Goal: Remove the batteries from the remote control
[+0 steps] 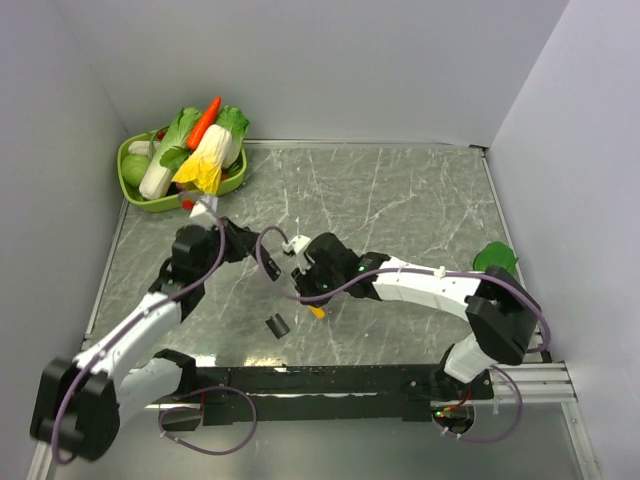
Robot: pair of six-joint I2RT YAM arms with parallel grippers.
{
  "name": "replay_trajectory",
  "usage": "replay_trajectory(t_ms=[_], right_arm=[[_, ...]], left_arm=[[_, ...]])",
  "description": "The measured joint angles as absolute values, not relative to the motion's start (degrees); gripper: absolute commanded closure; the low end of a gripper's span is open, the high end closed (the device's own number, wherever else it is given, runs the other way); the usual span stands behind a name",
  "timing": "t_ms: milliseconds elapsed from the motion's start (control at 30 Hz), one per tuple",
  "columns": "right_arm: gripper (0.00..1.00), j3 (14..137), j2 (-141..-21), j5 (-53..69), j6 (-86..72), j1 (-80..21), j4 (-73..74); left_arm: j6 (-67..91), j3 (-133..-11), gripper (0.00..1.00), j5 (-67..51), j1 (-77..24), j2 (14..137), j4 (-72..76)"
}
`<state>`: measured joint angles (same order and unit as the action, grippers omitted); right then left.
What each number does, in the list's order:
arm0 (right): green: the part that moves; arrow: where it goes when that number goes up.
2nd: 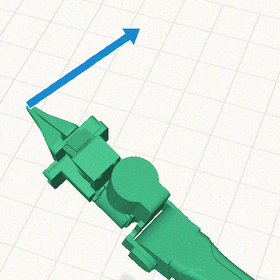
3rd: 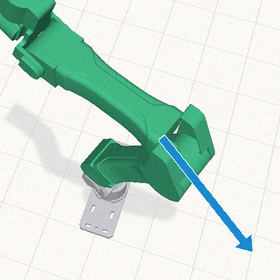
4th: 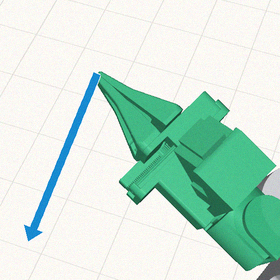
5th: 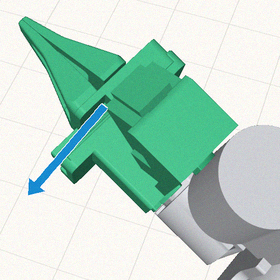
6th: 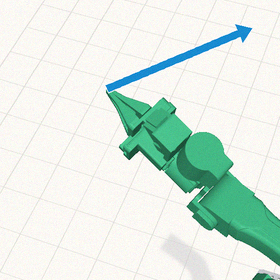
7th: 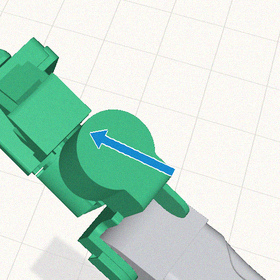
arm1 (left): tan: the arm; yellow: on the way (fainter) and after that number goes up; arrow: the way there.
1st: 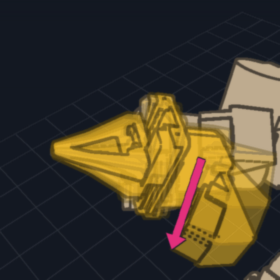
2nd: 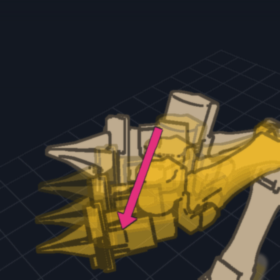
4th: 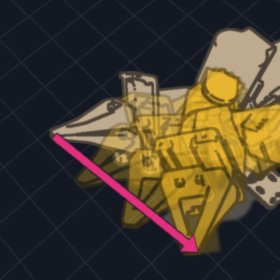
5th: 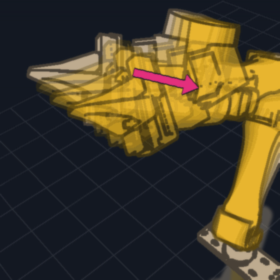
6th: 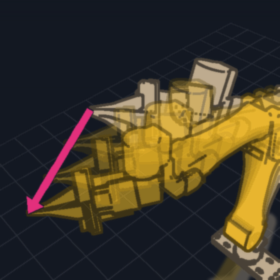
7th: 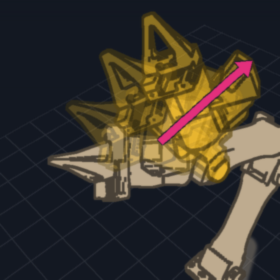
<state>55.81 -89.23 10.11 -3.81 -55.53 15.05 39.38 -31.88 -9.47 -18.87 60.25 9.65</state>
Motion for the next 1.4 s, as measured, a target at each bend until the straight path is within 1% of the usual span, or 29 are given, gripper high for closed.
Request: replay_trajectory(t_ms=[133, 433, 767, 967, 1167, 1400], right_arm=[[1.0, 56.07, -87.11, 15.42, -9.04, -54.59, 11.46], [1.0, 57.12, -87.55, 23.81, -19.42, -53.47, 6.9], [1.0, 58.83, -91.81, 25.89, -26.2, -51.27, 5.1], [1.0, 58.81, -92.16, 27.44, -28.21, -49.87, 3.79], [1.0, 55.92, -91.53, 29.54, -29.78, -49.82, 0.32], [1.0, 52.25, -89.58, 31.44, -31.11, -49.82, -1.83]], left_arm=[[40.23, -25.3, 0.99, -6.37, -19.35, 52.56, 19.73], [40.99, -18.0, 0.99, -3.53, -21.02, 49.65, 35.11], [39.62, -16.58, 0.99, -3.16, -22.59, 46.98, 41.36], [37.98, -14.68, 0.99, -3.18, -23.38, 46.22, 44.99], [36.56, -13.93, 0.99, -2.31, -23.62, 46.39, 46.74], [34.59, -14.17, 0.99, -1.04, -23.59, 49.63, 47.2]])
